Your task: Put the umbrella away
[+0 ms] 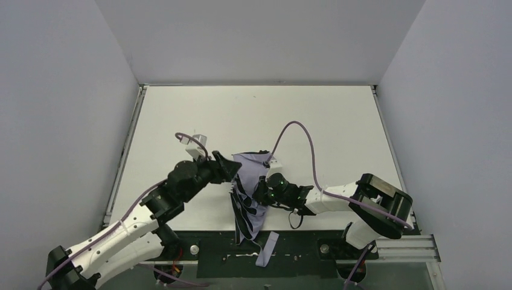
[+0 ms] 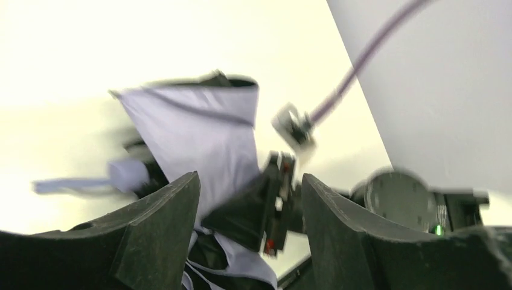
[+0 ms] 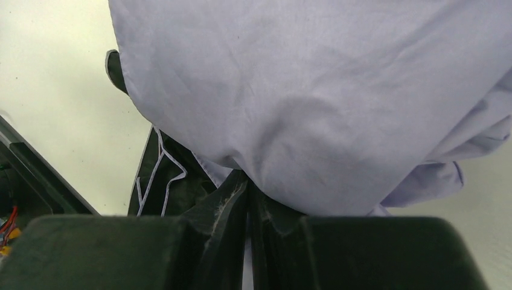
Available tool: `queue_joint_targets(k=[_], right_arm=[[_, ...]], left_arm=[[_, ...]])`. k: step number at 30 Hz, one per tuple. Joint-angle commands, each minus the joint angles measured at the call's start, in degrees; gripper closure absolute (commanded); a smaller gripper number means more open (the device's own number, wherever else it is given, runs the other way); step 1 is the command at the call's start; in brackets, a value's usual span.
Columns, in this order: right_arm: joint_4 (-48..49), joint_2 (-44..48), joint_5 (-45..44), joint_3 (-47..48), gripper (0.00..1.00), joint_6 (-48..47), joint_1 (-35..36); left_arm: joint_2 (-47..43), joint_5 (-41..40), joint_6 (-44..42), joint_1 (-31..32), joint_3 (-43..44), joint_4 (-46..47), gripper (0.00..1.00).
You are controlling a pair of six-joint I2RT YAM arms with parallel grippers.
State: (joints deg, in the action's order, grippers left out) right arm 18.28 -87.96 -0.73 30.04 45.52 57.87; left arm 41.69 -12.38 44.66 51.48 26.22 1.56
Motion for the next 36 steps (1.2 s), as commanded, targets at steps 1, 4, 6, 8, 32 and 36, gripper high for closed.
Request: queue_joint_targets(k=[1,4,6,8,32,36], right_arm=[[-11.6,-2.1,-2.2,-3.7,0.91,-4.1,-1.0],[-14.8,-0.3,-3.1,-4.4,0.91,-4.0,-1.1],[-16.1,1.5,-3.8,-5.4,0.91,-3.6,-1.2],[-16.8,3.2,-4.3,-6.3,0.91,-3.3,-1.4],[-18.1,9.0,-5.0,-8.3,0.91,-3.5,-3.4],[-18.1,8.8,-5.0,-8.2,0.91,-3.4,-3.4]], left_arm=[[7.1,10.4,-5.5,-11.8,13.1,-13.0,0.39],[18.6,18.9,-8.2,-18.9,25.4,-17.3,0.34],[26.4,22.2,-11.3,-20.0,33.4,-20.7,0.32],[33.3,24.9,-13.9,-20.0,40.6,-22.9,0.32],[77.0,30.9,-26.7,-11.5,84.3,-52.7,0.35],[79.7,29.6,-27.7,-11.0,86.2,-55.2,0.4]])
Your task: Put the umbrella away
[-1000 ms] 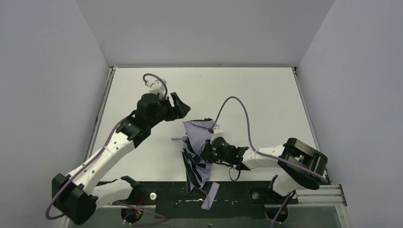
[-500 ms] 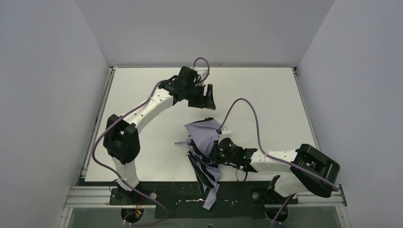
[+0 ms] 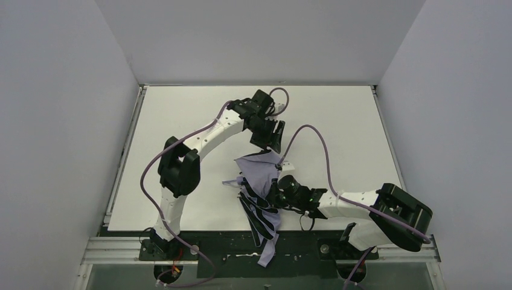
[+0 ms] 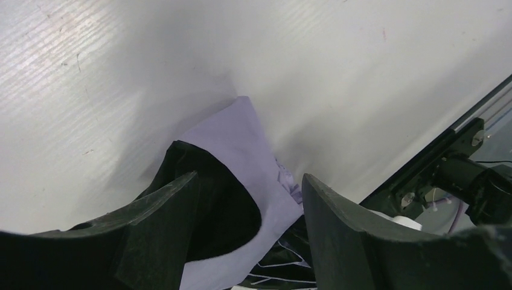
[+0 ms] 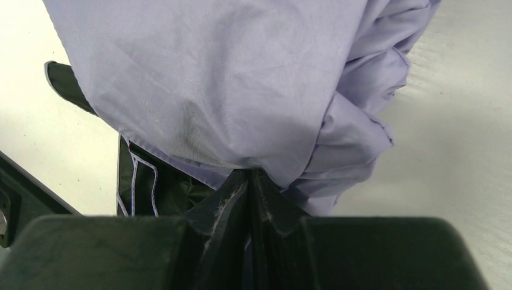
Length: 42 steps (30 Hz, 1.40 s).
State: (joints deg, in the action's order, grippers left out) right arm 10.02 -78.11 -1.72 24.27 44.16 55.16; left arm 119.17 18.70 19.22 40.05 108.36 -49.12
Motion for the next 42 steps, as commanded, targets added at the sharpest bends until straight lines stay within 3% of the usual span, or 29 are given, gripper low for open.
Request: queue_joint_targets(k=[1,9,14,26,42], right_arm=[[-9.8,-1.2,-4.0,-2.4,0.91,-2.1,-0.6],[-9.2,-2.2,-3.9,-2.4,0.91,-2.0,-0.6],[-9.3,-2.5,-4.1,-2.6,0.91,-1.7,-0.6],[-7.8,-5.9,-3.9,-2.6,0.93,0.2,-0.5],[-6.9,-7.7,-4.0,-2.7,0.93,1.7,0.3]], left_arm=[[2.8,-1.3,-2.3,0.5,4.3,-4.6,0.42],[6.2,2.3,-2.0,0.6,6.7,-4.6,0.68],[6.6,2.8,-1.3,-0.2,8.4,-4.9,1.0],[-1.7,5.4,5.5,-8.3,7.7,4.3,1.0],[-4.9,8.2,18.9,-15.8,8.8,13.6,1.0]])
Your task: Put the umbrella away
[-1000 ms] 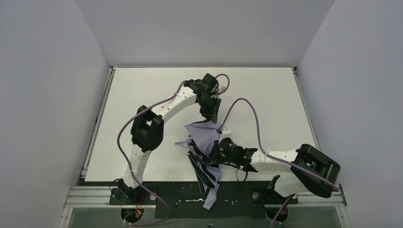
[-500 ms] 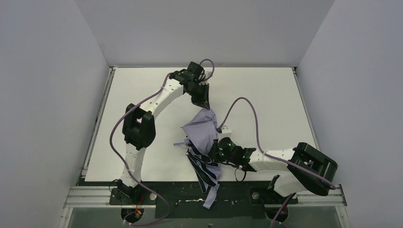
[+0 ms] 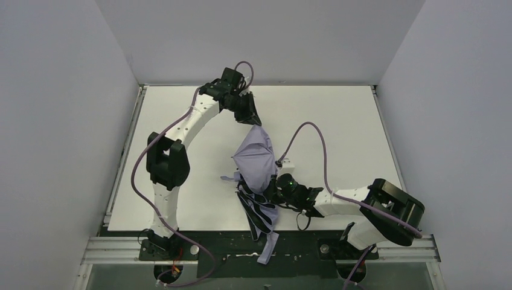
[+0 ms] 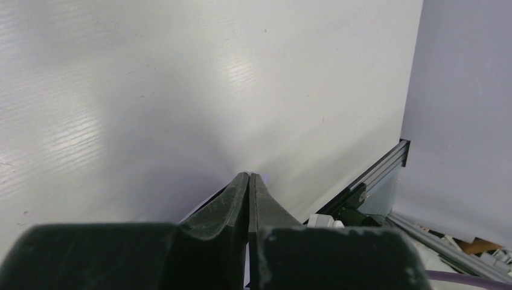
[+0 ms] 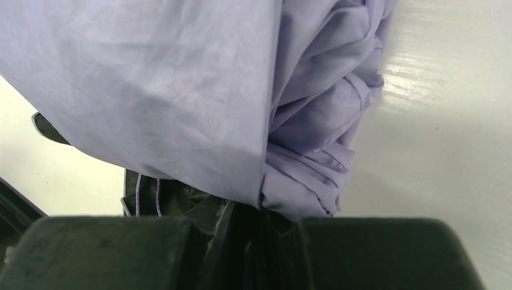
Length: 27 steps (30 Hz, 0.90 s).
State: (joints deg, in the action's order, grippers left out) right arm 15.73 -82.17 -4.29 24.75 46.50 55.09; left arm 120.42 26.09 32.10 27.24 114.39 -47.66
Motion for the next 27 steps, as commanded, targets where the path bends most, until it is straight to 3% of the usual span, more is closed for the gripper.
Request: queue_joint_targets(k=[1,9,17,20,27], right_arm=[[-12.6,-3.7,-1.4,-3.3,0.93,-0.6,0.4],[-12.4,-3.8,-1.5,-3.6,0.94,0.0,0.6],[-12.1,-3.9,-1.5,-3.5,0.94,0.0,0.8],[-11.9,-3.9,-1.5,-3.6,0.94,0.1,0.7],[-12.3,-3.3,-1.7,-3.5,0.93,0.1,1.0]], left_arm=[[-6.6,0.9,8.0,-3.3,1.7,13.3,1.0],[-11.0,6.5,18.5,-6.5,-8.2,27.9,1.0],[-13.8,7.5,11.3,-6.1,-13.3,24.9,0.99],[-10.6,6.6,5.7,-5.3,-10.8,18.1,0.69],[-4.7,-0.7,-2.3,-1.3,-9.0,13.1,0.36]])
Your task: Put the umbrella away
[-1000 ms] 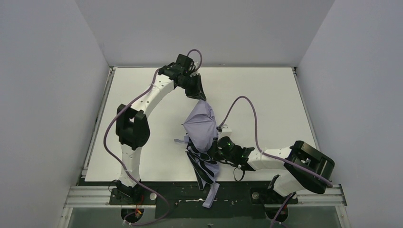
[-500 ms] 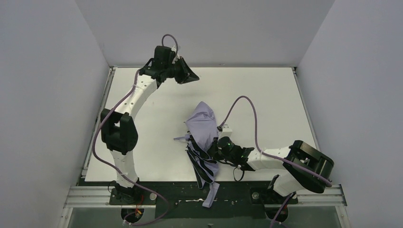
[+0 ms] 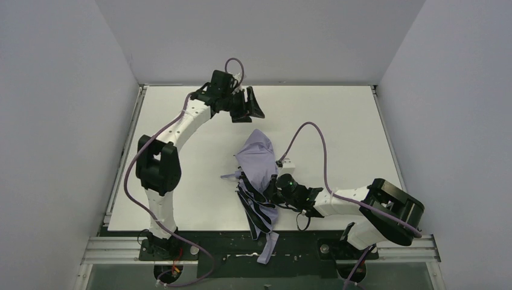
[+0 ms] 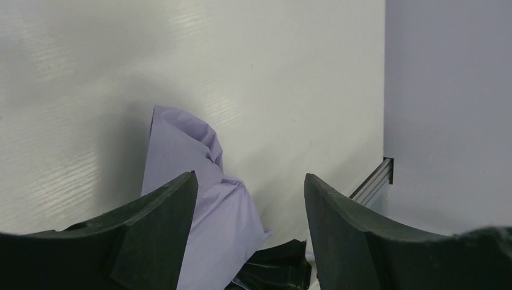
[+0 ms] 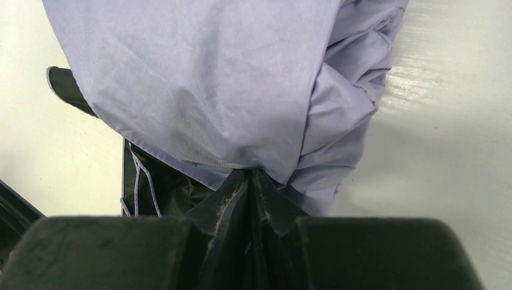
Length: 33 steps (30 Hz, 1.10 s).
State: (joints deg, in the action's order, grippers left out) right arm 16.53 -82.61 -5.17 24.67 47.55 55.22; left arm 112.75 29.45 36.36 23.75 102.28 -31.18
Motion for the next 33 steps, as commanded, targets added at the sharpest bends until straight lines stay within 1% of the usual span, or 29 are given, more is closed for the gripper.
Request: queue_joint_targets(k=[1,5,8,12,17,19,21,23,24,25,26,28,33], right_arm=[[-13.3,-2.7,-0.9,-3.4,0.93,-1.0,0.9],[-13.6,-2.3,-1.1,-3.2,0.93,-1.1,1.0],[-13.8,-2.2,-1.2,-3.1,0.93,-1.2,1.1],[-13.9,-2.4,-1.3,-2.9,0.93,-1.2,1.2],[-13.9,-2.6,-1.2,-2.8,0.93,-1.3,1.3],[-14.0,-2.4,-1.3,-2.7,0.93,-1.4,1.3],[-14.0,-2.4,-1.2,-2.7,0.93,-1.4,1.4],[-14.1,-2.4,-1.3,-2.8,0.93,-1.4,1.4],[-14.1,-2.4,-1.2,-2.8,0.93,-1.3,1.5],[-14.1,-2.4,-1.2,-2.8,0.93,-1.3,1.5],[-14.1,-2.3,-1.3,-2.8,0.93,-1.3,1.5],[-14.2,-2.3,-1.2,-2.8,0.93,-1.2,1.5],[-14.2,-2.3,-1.2,-2.7,0.93,-1.3,1.6]], left_arm=[[4.0,-5.0,-7.1,2.6,3.7,-3.9,0.31],[8.3,-7.5,-9.4,3.6,7.4,-6.1,0.27],[11.5,-9.9,-10.7,4.0,10.4,-8.3,0.27],[15.5,-11.1,-11.2,4.0,14.1,-10.5,0.26],[19.0,-11.9,-12.0,4.0,17.2,-12.0,0.26],[19.9,-10.7,-12.0,3.9,17.9,-12.0,0.26],[20.4,-8.6,-12.1,4.0,18.3,-11.7,0.29],[20.6,-6.9,-12.0,4.3,18.2,-11.3,0.36],[20.7,-6.2,-12.1,4.4,18.1,-11.1,0.41],[20.7,-5.6,-12.0,4.5,17.9,-11.1,0.47],[20.7,-5.0,-11.9,4.5,17.6,-11.0,0.56],[20.5,-3.9,-11.7,4.4,16.9,-10.7,0.67],[19.3,-2.6,-11.4,3.7,15.8,-10.2,1.0]])
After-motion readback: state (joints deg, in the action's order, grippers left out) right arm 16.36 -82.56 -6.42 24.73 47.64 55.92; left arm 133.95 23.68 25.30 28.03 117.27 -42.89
